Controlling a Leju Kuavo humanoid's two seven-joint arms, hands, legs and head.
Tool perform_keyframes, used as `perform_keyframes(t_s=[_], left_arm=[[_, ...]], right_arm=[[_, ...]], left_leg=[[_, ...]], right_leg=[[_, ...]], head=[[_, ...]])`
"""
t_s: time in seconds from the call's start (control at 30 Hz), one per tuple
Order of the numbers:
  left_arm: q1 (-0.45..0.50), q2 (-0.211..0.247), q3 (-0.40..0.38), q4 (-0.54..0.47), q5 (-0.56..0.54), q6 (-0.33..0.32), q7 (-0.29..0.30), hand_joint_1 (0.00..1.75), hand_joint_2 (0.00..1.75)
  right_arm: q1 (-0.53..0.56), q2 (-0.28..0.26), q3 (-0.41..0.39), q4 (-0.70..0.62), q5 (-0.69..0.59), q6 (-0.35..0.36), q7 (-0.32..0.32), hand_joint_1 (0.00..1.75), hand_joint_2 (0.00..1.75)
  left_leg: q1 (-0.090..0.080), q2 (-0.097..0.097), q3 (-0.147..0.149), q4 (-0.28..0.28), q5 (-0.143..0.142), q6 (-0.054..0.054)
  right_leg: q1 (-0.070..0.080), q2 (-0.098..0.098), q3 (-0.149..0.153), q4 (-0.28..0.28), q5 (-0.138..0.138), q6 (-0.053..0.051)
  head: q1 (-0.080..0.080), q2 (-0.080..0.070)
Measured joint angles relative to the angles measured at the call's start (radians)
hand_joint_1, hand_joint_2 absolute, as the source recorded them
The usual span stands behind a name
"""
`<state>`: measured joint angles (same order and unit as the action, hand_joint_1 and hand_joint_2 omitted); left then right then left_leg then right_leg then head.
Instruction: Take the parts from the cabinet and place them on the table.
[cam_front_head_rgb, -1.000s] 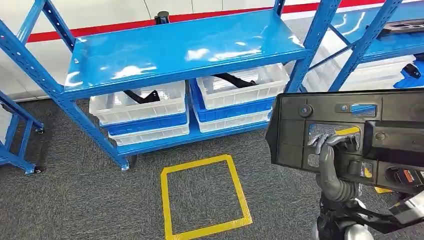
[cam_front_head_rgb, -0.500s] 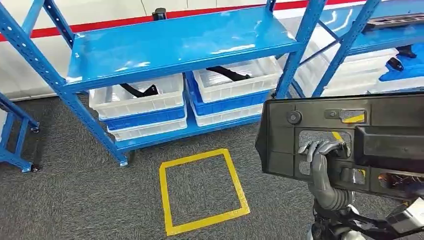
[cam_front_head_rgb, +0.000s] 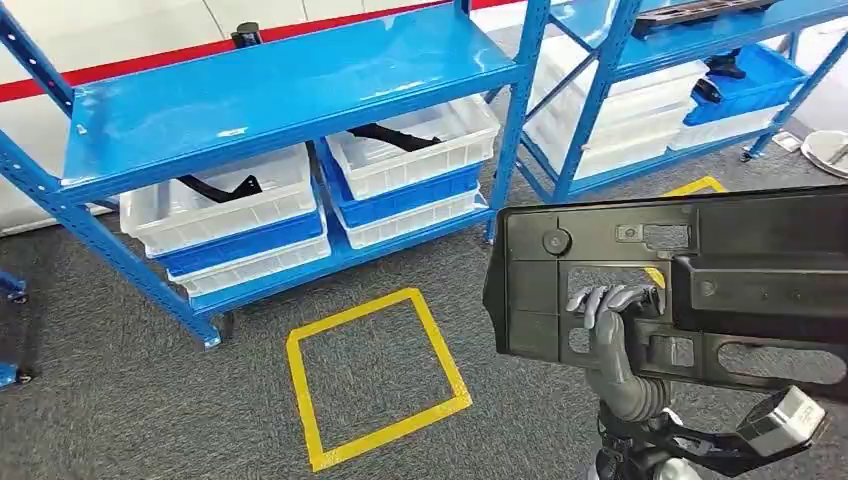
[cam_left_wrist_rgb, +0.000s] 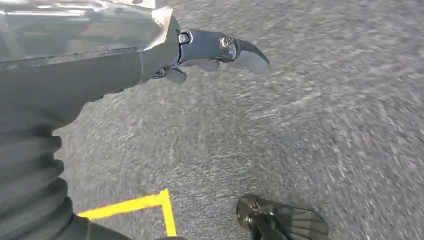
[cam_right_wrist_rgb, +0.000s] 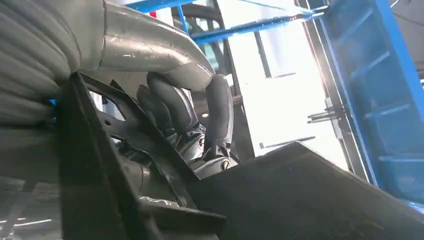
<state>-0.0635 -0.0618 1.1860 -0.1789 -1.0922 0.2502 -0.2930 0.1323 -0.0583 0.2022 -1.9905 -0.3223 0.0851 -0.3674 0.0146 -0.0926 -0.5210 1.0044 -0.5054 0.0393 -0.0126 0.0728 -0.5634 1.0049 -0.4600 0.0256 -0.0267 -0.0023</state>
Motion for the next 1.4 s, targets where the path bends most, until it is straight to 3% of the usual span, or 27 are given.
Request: perform_keyframes(t_s=[0.03,0.13,0.17,0.2,0.23,0.3,0.33,0.4,0.47,0.5,0.57,0.63,0.67,0.7,0.73,0.8,0.83,0.9,0.97,1.0,1.03,1.13,1.17,1.23,1.27,1.33,1.4], left_arm=[[0.001,-0.002,0.001,0.000,0.002,-0.001,-0.003,0.00,1.75],[0.001,0.002,0.003,-0.001,0.005,-0.012,-0.010,0.00,1.75],[0.000,0.002,0.003,-0.001,0.005,-0.016,-0.016,0.00,1.75],[0.000,0.001,0.003,-0.001,0.004,-0.019,-0.019,0.00,1.75],[0.000,0.001,0.003,-0.002,0.004,-0.020,-0.023,0.00,1.75],[0.003,0.000,0.005,-0.002,0.006,-0.024,-0.025,0.00,1.75],[0.003,-0.002,0.005,-0.002,0.006,-0.027,-0.026,0.00,1.75],[0.003,-0.005,0.004,-0.002,0.004,-0.029,-0.026,0.00,1.75],[0.000,-0.010,0.004,-0.002,0.002,-0.031,-0.025,0.00,1.75],[-0.002,-0.010,0.004,-0.002,0.000,-0.031,-0.025,0.00,1.75],[-0.003,-0.011,0.003,-0.004,-0.003,-0.031,-0.025,0.00,1.75],[-0.005,-0.012,0.003,-0.005,-0.002,-0.031,-0.025,0.00,1.75],[-0.005,-0.013,0.003,-0.005,-0.002,-0.031,-0.025,0.00,1.75],[-0.006,-0.014,0.003,-0.005,-0.002,-0.031,-0.025,0.00,1.75],[-0.005,-0.016,0.003,-0.005,0.000,-0.031,-0.025,0.00,1.75],[-0.002,-0.016,0.004,-0.005,0.006,-0.031,-0.025,0.00,1.75],[-0.002,-0.016,0.005,-0.005,0.009,-0.031,-0.025,0.00,1.75],[-0.002,-0.018,0.005,-0.005,0.013,-0.031,-0.025,0.00,1.75],[-0.002,-0.019,0.005,-0.005,0.013,-0.031,-0.026,0.00,1.75],[-0.002,-0.018,0.005,-0.006,0.013,-0.031,-0.026,0.00,1.75],[-0.003,-0.017,0.005,-0.006,0.013,-0.031,-0.026,0.00,1.75],[-0.002,-0.018,0.005,-0.008,0.014,-0.030,-0.027,0.00,1.75],[-0.004,-0.021,0.005,-0.008,0.014,-0.030,-0.028,0.00,1.75],[-0.006,-0.023,0.005,-0.009,0.014,-0.029,-0.028,0.00,1.75],[-0.004,-0.023,0.005,-0.010,0.014,-0.030,-0.028,0.00,1.75],[-0.003,-0.024,0.005,-0.010,0.013,-0.031,-0.028,0.00,1.75],[-0.003,-0.024,0.005,-0.010,0.013,-0.031,-0.028,0.00,1.75]], right_arm=[[-0.006,0.001,0.005,0.005,0.000,0.001,0.000,1.75,1.75],[-0.008,0.008,0.022,0.016,0.003,0.009,0.000,1.75,1.75],[-0.008,0.008,0.028,0.020,0.005,0.011,0.002,1.75,1.75],[-0.013,0.008,0.031,0.023,0.006,0.012,0.002,1.75,1.75],[-0.020,0.008,0.039,0.027,0.012,0.012,0.005,1.75,1.75],[-0.025,0.009,0.051,0.033,0.019,0.012,0.009,1.75,1.75],[-0.025,0.008,0.057,0.036,0.021,0.012,0.010,1.75,1.75],[-0.025,0.007,0.063,0.038,0.021,0.010,0.011,1.75,1.75],[-0.026,0.005,0.065,0.037,0.021,0.004,0.011,1.75,1.75],[-0.028,0.005,0.066,0.037,0.021,0.001,0.011,1.75,1.75],[-0.027,0.004,0.068,0.034,0.021,-0.003,0.012,1.75,1.75],[-0.025,0.001,0.068,0.034,0.021,-0.005,0.013,1.75,1.75],[-0.025,0.001,0.068,0.032,0.021,-0.005,0.013,1.75,1.75],[-0.026,0.001,0.068,0.029,0.021,-0.006,0.012,1.75,1.75],[-0.027,0.001,0.069,0.029,0.021,-0.007,0.012,1.75,1.75],[-0.025,0.001,0.070,0.029,0.021,-0.007,0.012,1.75,1.75],[-0.024,0.000,0.069,0.029,0.021,-0.007,0.012,1.75,1.75],[-0.024,-0.001,0.069,0.029,0.021,-0.007,0.012,1.75,1.75],[-0.024,-0.001,0.069,0.029,0.021,-0.007,0.012,1.75,1.75],[-0.024,-0.001,0.069,0.028,0.021,-0.007,0.012,1.75,1.75],[-0.027,-0.001,0.069,0.028,0.021,-0.007,0.013,1.75,1.75],[-0.024,-0.001,0.069,0.028,0.021,-0.007,0.013,1.75,1.75],[-0.024,-0.002,0.069,0.026,0.021,-0.007,0.013,1.75,1.75],[-0.026,-0.004,0.070,0.024,0.021,-0.007,0.012,1.75,1.75],[-0.027,-0.003,0.070,0.024,0.021,-0.007,0.013,1.75,1.75],[-0.023,-0.004,0.071,0.024,0.021,-0.007,0.013,1.75,1.75],[-0.020,-0.004,0.070,0.024,0.021,-0.007,0.013,1.75,1.75]], left_leg=[[-0.004,0.013,-0.004,-0.005,0.005,-0.004],[-0.015,0.045,-0.001,-0.014,0.018,0.008],[-0.002,0.062,0.001,-0.037,0.035,0.007],[-0.005,0.070,-0.002,-0.044,0.040,0.012],[-0.005,0.088,-0.007,-0.043,0.044,0.014],[-0.007,0.118,-0.016,-0.043,0.049,0.013],[-0.007,0.134,-0.021,-0.042,0.052,0.011],[-0.007,0.159,-0.024,-0.041,0.055,0.008],[-0.005,0.179,-0.025,-0.034,0.055,0.003],[-0.012,0.189,-0.026,-0.025,0.052,-0.005],[-0.015,0.203,-0.025,-0.022,0.051,-0.016],[-0.012,0.222,-0.022,-0.025,0.056,-0.024],[-0.006,0.210,-0.026,-0.021,0.050,-0.034],[-0.003,0.152,-0.036,0.006,0.016,-0.042],[-0.002,0.115,-0.060,0.066,-0.034,-0.043],[-0.002,0.092,-0.131,0.237,-0.121,-0.044],[-0.002,0.091,-0.154,0.292,-0.137,-0.042],[-0.002,0.090,-0.131,0.257,-0.095,-0.036],[-0.002,0.069,-0.035,0.077,-0.004,-0.025],[-0.002,0.018,0.005,-0.004,0.016,-0.016],[0.001,-0.015,0.013,-0.021,0.008,-0.013],[-0.011,0.021,0.008,-0.021,0.013,-0.007],[-0.005,0.039,0.009,-0.037,0.025,0.001],[-0.003,0.067,0.009,-0.050,0.036,0.012],[-0.006,0.087,0.006,-0.050,0.036,0.013],[-0.008,0.121,0.001,-0.049,0.037,0.013],[-0.008,0.150,0.001,-0.049,0.038,0.012]], right_leg=[[-0.002,0.008,-0.003,0.001,0.003,0.004],[-0.010,0.041,-0.017,-0.010,0.022,0.033],[-0.006,0.019,-0.023,0.004,0.016,0.031],[-0.002,-0.024,-0.046,0.034,-0.010,0.024],[-0.002,-0.047,-0.077,0.101,-0.049,0.017],[-0.005,-0.061,-0.143,0.264,-0.119,0.017],[-0.006,-0.062,-0.156,0.313,-0.133,0.024],[-0.010,-0.069,-0.100,0.243,-0.106,0.046],[-0.013,-0.107,0.028,0.037,-0.047,0.066],[-0.011,-0.157,0.059,-0.029,-0.048,0.056],[-0.004,-0.134,0.050,-0.021,-0.035,0.031],[-0.002,-0.116,0.042,-0.020,-0.029,0.018],[-0.015,-0.105,0.043,-0.024,-0.021,0.006],[-0.017,-0.094,0.041,-0.023,-0.015,-0.003],[-0.016,-0.087,0.035,-0.023,-0.009,-0.012],[-0.011,-0.064,0.022,-0.022,-0.002,-0.018],[-0.009,-0.052,0.018,-0.021,0.002,-0.019],[-0.007,-0.024,0.014,-0.020,0.007,-0.017],[-0.006,0.004,0.016,-0.020,0.010,-0.012],[-0.009,0.015,0.015,-0.020,0.012,-0.009],[0.002,0.024,0.007,-0.017,0.016,-0.002],[-0.014,0.062,-0.009,-0.023,0.031,0.021],[-0.003,0.073,-0.024,-0.025,0.035,0.029],[0.002,-0.029,-0.054,0.044,-0.012,0.019],[0.000,-0.053,-0.092,0.131,-0.056,0.016],[-0.004,-0.061,-0.157,0.291,-0.120,0.018],[-0.010,-0.065,-0.138,0.284,-0.111,0.038]], head=[[0.000,0.000],[-0.006,0.000],[-0.003,0.000],[-0.002,0.000],[0.004,0.000],[0.008,0.000],[0.011,0.000],[0.011,0.000],[0.012,0.000],[0.013,0.000],[0.010,0.000],[0.011,0.000],[0.011,0.000],[0.009,0.000],[0.009,0.000],[0.009,0.000],[0.009,0.000],[0.008,0.000],[0.008,0.000],[0.009,0.000],[0.012,0.000],[0.010,0.000],[0.011,0.000],[0.019,0.000],[0.023,0.000],[0.023,0.000],[0.024,0.000]])
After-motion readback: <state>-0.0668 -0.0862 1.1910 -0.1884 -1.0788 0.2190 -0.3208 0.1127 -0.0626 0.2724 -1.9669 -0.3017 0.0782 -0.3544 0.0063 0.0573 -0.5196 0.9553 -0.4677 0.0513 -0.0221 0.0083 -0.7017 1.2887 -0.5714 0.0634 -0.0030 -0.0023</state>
